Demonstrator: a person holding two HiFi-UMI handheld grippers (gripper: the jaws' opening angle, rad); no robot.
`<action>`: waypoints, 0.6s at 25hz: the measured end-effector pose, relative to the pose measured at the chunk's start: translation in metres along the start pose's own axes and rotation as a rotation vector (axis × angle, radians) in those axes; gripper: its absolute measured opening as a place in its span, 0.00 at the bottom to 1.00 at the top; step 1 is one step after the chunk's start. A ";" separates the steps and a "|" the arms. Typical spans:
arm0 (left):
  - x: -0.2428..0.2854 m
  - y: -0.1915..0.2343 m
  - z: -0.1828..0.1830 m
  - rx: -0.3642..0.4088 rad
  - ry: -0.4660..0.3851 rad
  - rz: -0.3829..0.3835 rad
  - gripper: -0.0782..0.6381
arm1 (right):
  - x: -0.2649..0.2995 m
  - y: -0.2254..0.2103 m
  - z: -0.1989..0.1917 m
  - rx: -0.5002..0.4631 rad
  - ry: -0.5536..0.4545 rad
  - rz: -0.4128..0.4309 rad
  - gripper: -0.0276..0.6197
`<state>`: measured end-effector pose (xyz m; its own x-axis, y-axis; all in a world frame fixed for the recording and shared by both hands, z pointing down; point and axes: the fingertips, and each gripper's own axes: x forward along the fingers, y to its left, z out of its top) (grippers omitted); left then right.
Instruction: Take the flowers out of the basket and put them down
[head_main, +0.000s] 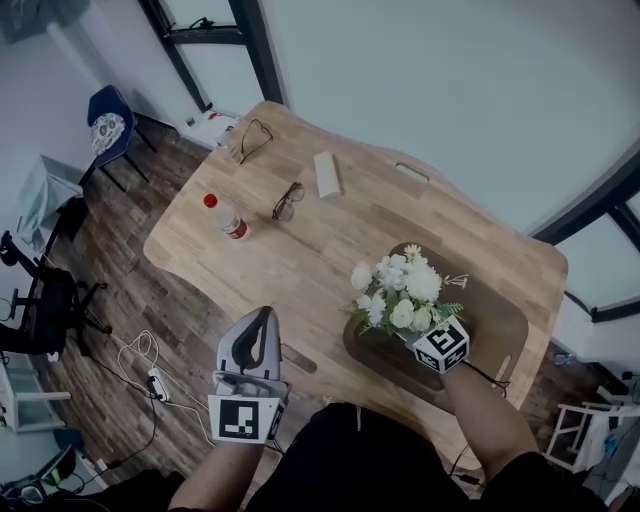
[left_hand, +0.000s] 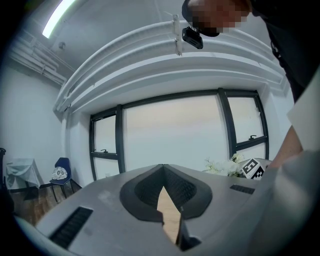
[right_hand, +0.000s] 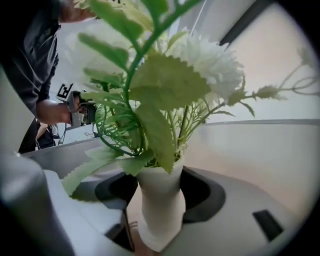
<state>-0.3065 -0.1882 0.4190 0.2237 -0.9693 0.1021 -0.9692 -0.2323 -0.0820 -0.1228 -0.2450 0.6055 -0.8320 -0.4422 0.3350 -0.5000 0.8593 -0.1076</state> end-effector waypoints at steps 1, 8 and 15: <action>-0.001 -0.001 0.001 -0.002 -0.003 -0.003 0.12 | 0.001 0.000 0.001 0.002 -0.001 0.001 0.47; -0.016 -0.004 0.002 0.006 0.003 0.004 0.12 | -0.005 0.004 0.012 0.000 -0.017 0.010 0.46; -0.018 -0.008 0.013 -0.013 -0.038 -0.004 0.12 | -0.019 0.007 0.036 -0.013 -0.039 -0.016 0.46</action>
<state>-0.3012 -0.1696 0.4050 0.2313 -0.9707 0.0649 -0.9694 -0.2356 -0.0689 -0.1188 -0.2395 0.5647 -0.8329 -0.4650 0.3001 -0.5101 0.8554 -0.0902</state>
